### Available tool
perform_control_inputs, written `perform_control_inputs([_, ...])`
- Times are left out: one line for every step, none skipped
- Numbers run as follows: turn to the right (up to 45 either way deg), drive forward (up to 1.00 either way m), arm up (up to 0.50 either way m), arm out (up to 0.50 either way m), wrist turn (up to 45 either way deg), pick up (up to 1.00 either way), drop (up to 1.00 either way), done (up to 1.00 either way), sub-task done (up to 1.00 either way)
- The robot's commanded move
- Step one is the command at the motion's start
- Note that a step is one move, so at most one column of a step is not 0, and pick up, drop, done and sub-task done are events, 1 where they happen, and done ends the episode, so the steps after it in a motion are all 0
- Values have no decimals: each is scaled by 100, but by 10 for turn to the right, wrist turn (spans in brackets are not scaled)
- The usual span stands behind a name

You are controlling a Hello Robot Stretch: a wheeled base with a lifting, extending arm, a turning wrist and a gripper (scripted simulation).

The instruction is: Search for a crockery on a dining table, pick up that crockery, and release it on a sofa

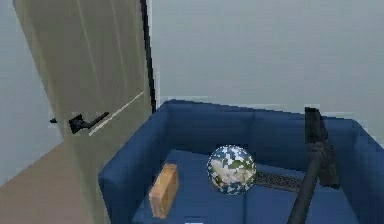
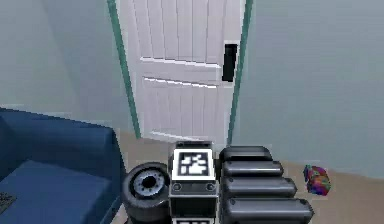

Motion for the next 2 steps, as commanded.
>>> perform_control_inputs([-450, 0, 0, 0, 0, 0, 0, 0, 0])
perform_control_inputs([-60, 0, 0, 0, 0, 0, 0, 0, 0])
